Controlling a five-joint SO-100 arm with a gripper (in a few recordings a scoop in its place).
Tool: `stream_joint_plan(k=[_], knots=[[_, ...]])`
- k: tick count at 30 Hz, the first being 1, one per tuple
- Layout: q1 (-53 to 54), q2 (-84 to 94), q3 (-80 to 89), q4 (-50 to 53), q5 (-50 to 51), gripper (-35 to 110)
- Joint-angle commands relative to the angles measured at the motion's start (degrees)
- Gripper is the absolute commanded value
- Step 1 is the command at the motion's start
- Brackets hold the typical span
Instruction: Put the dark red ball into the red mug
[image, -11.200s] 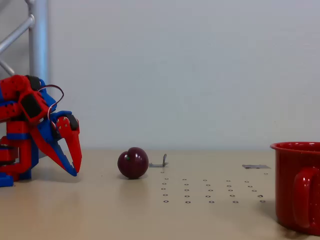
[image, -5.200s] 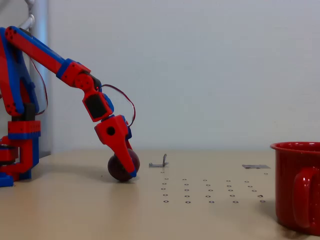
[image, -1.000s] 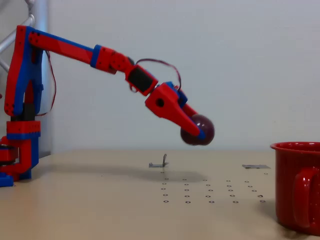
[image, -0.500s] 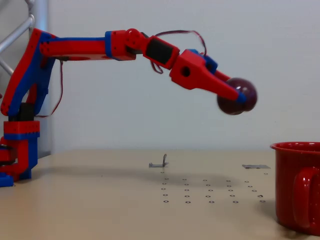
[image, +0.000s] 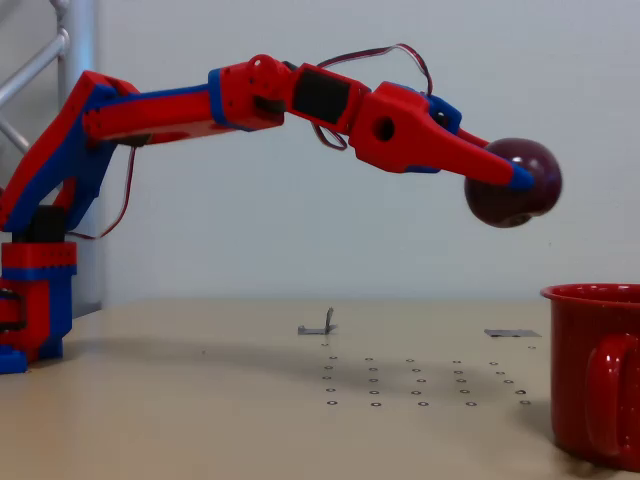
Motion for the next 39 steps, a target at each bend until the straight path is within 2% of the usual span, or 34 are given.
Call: stream_joint_plan(k=[1,5,11,17,22,31,37,39], knots=[[1.0,3.3,-9.1,-2.7,-0.8,19],[1.8,1.3,-12.5,-3.3,-1.5,20],[3.1,-0.7,-13.5,-9.3,0.4,32],[4.7,-2.6,-14.8,-11.3,2.4,36],[5.6,-2.9,-13.5,-11.3,0.1,36],[2.9,1.9,-8.9,-11.3,7.9,36],[2.5,3.1,-7.7,-11.1,9.4,35],[2.8,4.0,-8.5,-6.2,11.3,34]])
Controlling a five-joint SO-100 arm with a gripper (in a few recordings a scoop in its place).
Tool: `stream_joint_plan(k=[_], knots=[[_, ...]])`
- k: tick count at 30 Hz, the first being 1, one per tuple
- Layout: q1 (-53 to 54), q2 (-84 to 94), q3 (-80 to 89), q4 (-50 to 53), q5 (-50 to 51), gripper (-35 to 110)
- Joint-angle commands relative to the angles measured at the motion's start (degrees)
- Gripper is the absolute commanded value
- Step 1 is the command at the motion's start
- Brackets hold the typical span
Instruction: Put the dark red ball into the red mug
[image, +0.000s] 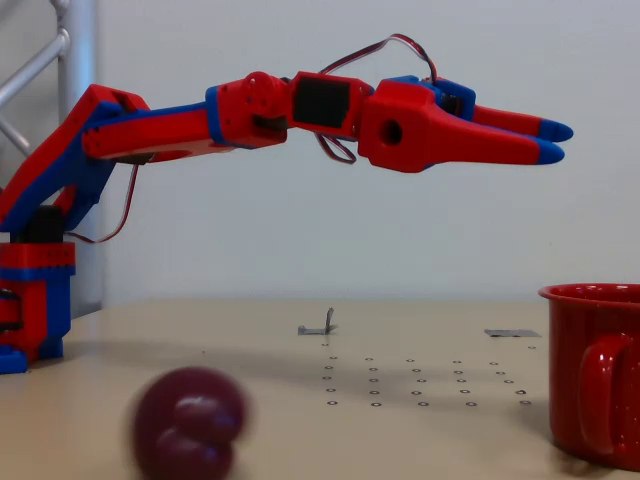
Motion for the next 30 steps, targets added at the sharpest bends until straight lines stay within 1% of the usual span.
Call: stream_joint_plan(k=[1,3,6,7,9,11,15,19,23,25,27,28,29,30], knots=[[0.4,11.2,-3.8,7.4,4.0,32],[1.1,13.1,-7.7,23.1,9.0,28],[1.7,20.6,-7.4,51.9,13.6,16],[1.1,24.4,-4.3,58.5,16.8,9],[-0.9,32.5,3.9,68.7,23.1,4],[-3.7,41.6,17.0,74.4,29.7,0],[-9.8,56.9,44.5,75.7,42.2,-2],[-15.3,60.6,56.9,74.8,52.6,-2],[-22.6,61.6,69.1,69.8,64.5,-1],[-26.1,64.2,74.2,69.0,70.8,0],[-28.9,70.9,83.0,64.9,73.7,2],[-30.2,76.5,89.1,61.2,75.2,2],[-31.3,83.4,96.2,57.4,79.3,0],[-32.0,92.4,103.3,55.0,80.8,-1]])
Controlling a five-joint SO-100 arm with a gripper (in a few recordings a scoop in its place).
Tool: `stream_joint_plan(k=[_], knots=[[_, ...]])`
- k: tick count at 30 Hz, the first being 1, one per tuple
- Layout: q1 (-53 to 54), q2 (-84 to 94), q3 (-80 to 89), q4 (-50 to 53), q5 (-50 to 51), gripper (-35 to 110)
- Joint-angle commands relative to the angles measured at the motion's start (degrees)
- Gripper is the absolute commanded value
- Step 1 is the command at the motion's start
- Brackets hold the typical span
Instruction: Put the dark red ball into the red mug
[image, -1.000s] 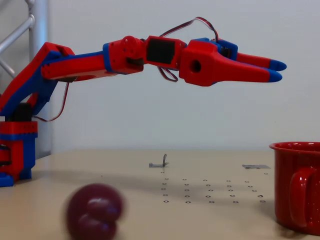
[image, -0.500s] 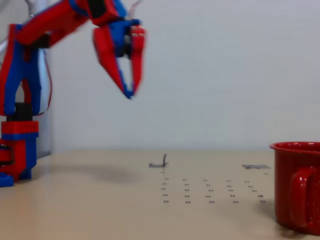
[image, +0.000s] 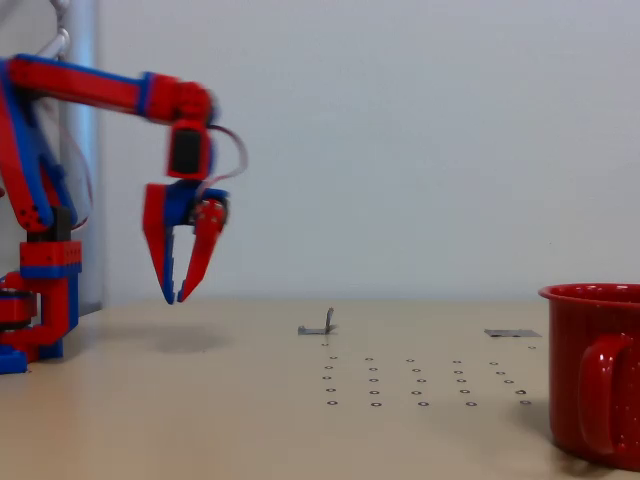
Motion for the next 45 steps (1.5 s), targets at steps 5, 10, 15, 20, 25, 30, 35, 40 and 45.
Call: stream_joint_plan(k=[5,10,15,20,25,30,35,40,45], knots=[[1.9,78.7,44.0,-5.4,-9.8,-2],[13.0,78.8,50.1,-7.0,-10.5,-2],[9.8,78.8,53.3,-7.2,-1.4,-2],[4.9,78.8,53.3,-7.2,2.1,-2],[3.6,78.9,53.3,-7.2,1.0,-2],[3.8,78.9,53.3,-7.3,1.4,-2],[5.4,78.9,53.3,-7.3,3.0,-2],[6.4,78.9,53.3,-7.4,3.6,-2],[5.2,78.9,53.3,-7.4,2.3,-2]])
